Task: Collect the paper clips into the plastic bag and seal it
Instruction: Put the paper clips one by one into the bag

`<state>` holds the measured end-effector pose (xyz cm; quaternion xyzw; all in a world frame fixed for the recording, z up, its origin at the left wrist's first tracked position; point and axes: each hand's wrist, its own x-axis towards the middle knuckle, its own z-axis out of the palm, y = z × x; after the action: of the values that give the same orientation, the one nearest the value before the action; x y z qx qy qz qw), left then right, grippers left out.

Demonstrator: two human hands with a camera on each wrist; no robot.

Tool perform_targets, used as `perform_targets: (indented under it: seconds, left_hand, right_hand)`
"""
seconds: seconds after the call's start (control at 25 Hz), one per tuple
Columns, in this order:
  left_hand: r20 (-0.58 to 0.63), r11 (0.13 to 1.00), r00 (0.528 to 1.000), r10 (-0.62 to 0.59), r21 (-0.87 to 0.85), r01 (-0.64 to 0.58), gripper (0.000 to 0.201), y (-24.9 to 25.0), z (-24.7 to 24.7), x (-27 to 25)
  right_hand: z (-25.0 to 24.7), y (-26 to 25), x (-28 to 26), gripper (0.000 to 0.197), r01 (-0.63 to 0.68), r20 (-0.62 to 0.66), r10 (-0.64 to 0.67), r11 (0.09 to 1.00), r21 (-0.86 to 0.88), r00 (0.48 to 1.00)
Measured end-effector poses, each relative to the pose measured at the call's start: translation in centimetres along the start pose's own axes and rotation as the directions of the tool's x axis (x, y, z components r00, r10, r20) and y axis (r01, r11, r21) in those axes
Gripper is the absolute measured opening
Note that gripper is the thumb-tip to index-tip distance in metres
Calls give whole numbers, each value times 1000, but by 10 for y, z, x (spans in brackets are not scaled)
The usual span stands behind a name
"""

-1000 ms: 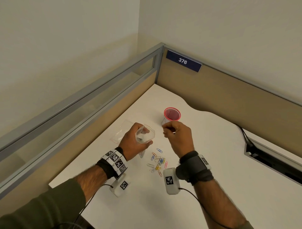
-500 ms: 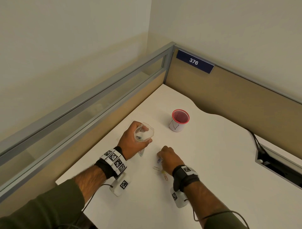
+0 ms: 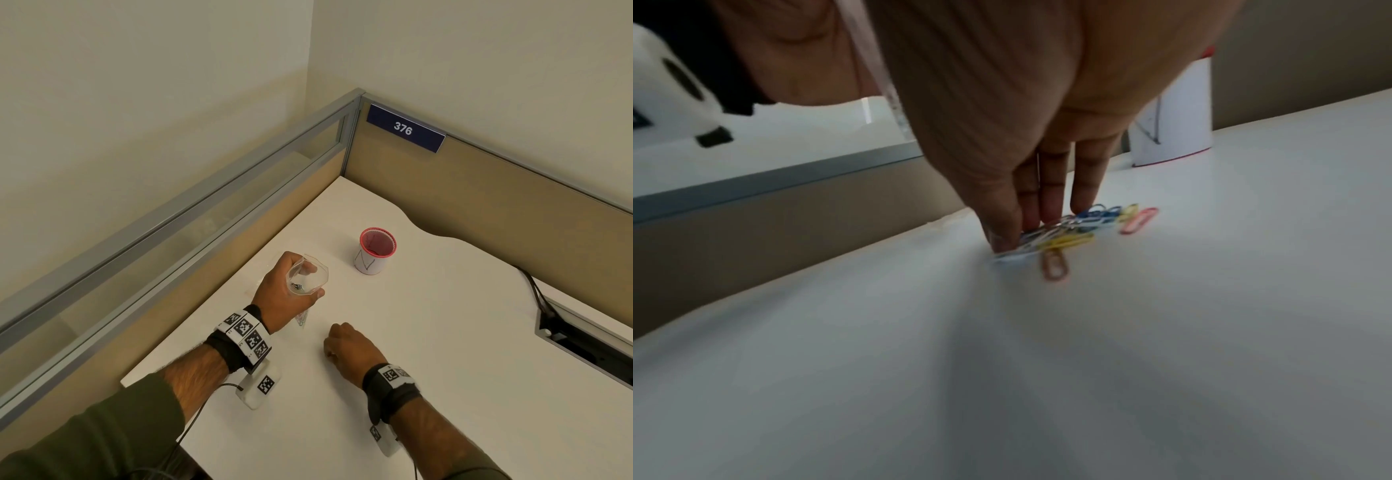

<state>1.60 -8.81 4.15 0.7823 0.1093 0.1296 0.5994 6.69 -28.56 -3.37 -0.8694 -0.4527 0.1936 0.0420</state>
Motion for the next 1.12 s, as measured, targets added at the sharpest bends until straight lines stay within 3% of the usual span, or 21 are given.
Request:
perform_targets:
  seconds: [0.08, 0.2, 0.32, 0.6, 0.72, 0.96, 1.12]
  left_hand:
    - [-5, 1000, 1000, 5, -8, -5, 47, -1, -2, -1]
    - [-10, 1000, 1000, -4, -13, 4, 48, -2, -2, -4]
    - [-2, 1000, 1000, -18, -19, 18, 48, -1, 1, -5]
    - [-1, 1000, 1000, -6, -28, 6, 49, 0, 2, -4]
    - [3, 1000, 1000, -11, -23, 11, 48, -1, 2, -4]
    - [13, 1000, 1000, -13, -14, 13, 48, -3, 3, -3]
    - [2, 1000, 1000, -10, -9, 10, 44, -5, 3, -3]
  right_hand:
    - [-4, 15, -9, 16, -60, -18, 60, 998, 38, 998]
    - [-13, 41, -17, 21, -234, -99, 257, 952, 195, 961]
    - [-12, 53, -20, 34, -339, -16, 348, 921, 193, 937]
    - [0, 28, -26, 35, -240, 50, 236, 964, 117, 970]
    - [2, 26, -30, 50, -219, 94, 209, 969, 110, 973]
    - [5, 17, -17, 14, -217, -14, 217, 976, 8, 976]
    - [1, 17, -4, 11, -275, -32, 275, 961, -3, 961]
